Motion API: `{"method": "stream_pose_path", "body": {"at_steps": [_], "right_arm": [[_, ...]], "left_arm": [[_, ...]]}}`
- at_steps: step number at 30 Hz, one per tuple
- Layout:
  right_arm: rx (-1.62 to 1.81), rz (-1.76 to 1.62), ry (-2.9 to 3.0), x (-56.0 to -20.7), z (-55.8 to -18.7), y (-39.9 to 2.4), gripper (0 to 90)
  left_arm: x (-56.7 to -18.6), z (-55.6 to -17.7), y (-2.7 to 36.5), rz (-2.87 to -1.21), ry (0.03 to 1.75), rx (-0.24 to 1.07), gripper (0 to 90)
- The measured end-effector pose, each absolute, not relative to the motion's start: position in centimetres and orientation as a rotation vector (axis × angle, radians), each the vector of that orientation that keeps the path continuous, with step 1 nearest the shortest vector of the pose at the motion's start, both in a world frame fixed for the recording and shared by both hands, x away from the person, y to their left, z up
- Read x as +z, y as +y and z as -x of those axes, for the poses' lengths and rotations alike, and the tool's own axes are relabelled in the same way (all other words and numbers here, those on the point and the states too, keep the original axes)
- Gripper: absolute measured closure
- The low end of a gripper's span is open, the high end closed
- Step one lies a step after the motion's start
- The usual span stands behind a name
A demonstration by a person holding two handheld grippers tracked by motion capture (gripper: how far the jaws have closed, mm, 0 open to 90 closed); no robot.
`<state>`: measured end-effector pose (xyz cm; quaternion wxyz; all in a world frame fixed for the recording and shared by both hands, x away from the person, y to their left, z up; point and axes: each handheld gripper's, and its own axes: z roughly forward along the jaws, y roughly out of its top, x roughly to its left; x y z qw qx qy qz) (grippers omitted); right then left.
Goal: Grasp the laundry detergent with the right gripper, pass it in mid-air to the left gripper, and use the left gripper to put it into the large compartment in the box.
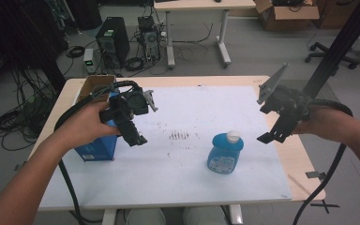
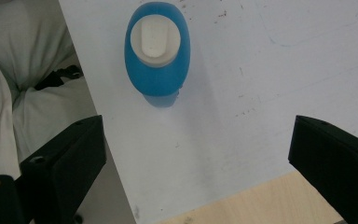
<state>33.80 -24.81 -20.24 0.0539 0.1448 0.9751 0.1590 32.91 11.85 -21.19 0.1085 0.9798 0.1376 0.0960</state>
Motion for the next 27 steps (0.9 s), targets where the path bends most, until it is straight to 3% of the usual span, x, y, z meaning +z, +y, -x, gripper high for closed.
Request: {"method": "stream_pose_path", "body": {"at_steps": [27], "right_arm": [[0.544, -0.462, 2.955, -21.0, -32.9, -26.3, 3.7]], "left_arm": [[-21.0, -33.1, 11.2, -2.871, 0.407, 0.281, 6.5]]}}
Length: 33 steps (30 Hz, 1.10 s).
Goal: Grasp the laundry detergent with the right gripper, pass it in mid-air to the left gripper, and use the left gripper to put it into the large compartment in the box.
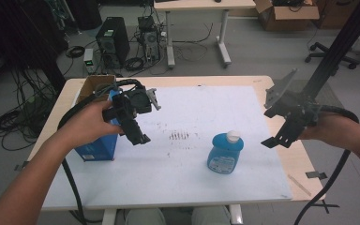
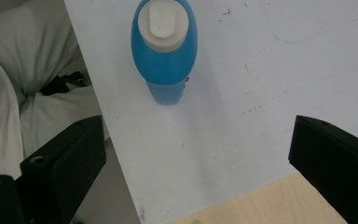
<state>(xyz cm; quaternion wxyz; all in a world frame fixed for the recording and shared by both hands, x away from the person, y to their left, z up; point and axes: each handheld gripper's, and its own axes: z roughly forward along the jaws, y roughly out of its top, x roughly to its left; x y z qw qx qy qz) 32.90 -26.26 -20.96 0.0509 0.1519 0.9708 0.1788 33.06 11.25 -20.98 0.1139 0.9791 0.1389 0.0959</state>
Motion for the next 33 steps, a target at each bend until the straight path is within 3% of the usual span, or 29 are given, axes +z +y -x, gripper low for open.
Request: {"method": "stream_pose_path", "body": {"at_steps": [33], "right_arm": [[0.889, -0.52, 2.864, -27.1, -32.2, -28.9, 3.4]], "left_arm": [[-21.6, -33.4, 11.1, -2.875, 0.408, 0.273, 6.6]]}}
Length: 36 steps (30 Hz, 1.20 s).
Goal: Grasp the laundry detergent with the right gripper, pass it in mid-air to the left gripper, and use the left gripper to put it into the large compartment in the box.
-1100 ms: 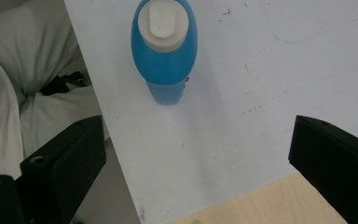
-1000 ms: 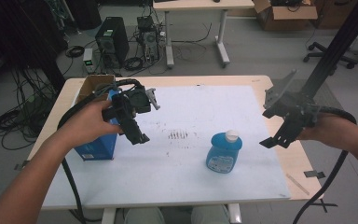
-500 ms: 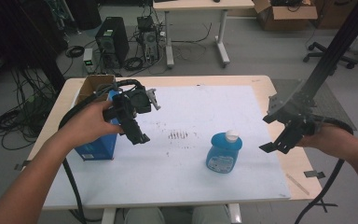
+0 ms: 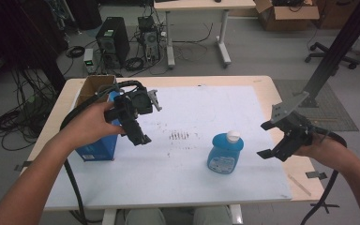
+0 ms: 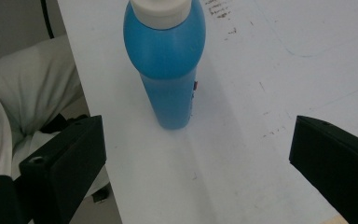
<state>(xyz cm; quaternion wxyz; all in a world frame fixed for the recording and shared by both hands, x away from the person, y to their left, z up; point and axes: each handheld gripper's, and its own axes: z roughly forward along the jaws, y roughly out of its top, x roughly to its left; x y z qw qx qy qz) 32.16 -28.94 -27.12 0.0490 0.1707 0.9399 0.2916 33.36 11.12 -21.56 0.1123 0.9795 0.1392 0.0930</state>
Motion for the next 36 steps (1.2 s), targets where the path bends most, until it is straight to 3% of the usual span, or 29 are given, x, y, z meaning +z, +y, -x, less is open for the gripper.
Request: {"method": "stream_pose_path", "body": {"at_steps": [36], "right_arm": [[1.246, -0.528, 2.718, -33.3, -31.6, -29.6, 2.9]], "left_arm": [[-22.3, -33.6, 10.8, -2.887, 0.408, 0.252, 6.5]]}}
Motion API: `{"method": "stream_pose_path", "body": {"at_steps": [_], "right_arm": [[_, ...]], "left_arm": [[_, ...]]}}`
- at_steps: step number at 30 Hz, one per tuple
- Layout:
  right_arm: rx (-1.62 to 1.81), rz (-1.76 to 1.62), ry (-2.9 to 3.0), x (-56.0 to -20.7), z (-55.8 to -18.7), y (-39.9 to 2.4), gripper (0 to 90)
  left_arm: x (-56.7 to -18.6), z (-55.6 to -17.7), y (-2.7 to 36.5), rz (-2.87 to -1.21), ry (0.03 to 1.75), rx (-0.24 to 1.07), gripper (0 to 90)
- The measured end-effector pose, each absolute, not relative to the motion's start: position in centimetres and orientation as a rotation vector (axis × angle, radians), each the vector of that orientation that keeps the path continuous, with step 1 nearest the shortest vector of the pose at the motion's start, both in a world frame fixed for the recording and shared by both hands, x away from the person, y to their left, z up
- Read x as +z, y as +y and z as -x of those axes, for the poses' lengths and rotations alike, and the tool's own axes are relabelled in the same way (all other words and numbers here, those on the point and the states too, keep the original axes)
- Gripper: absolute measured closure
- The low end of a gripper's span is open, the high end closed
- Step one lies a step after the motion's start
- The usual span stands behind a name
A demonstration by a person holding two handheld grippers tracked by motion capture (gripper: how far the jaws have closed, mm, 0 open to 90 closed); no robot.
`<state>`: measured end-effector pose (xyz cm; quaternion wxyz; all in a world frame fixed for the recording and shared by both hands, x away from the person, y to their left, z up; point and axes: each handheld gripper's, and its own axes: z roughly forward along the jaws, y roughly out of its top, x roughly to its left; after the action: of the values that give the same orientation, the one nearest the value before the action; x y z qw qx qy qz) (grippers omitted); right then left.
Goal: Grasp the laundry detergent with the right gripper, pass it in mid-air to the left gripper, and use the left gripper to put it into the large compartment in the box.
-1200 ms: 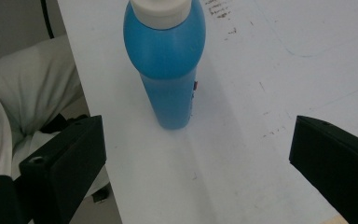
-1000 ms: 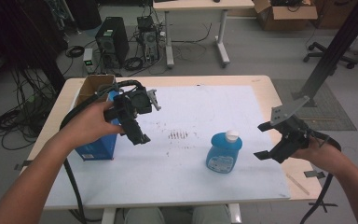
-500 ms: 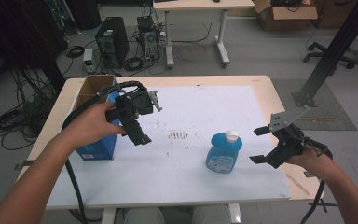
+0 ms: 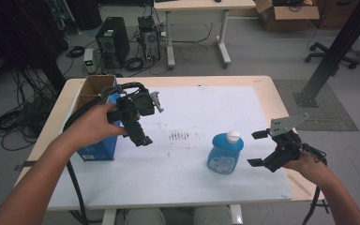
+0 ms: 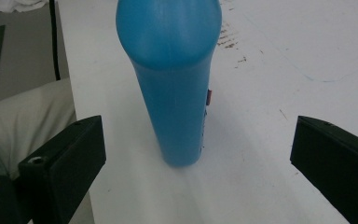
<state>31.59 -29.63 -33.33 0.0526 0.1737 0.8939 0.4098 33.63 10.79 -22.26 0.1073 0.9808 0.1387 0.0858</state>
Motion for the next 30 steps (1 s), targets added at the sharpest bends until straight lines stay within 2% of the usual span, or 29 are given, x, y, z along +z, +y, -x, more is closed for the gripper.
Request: {"method": "stream_pose_path", "body": {"at_steps": [30], "right_arm": [[1.478, -0.505, 2.567, -36.6, -31.4, -29.4, 2.9]], "left_arm": [[-22.7, -33.9, 10.6, -2.891, 0.413, 0.248, 6.3]]}}
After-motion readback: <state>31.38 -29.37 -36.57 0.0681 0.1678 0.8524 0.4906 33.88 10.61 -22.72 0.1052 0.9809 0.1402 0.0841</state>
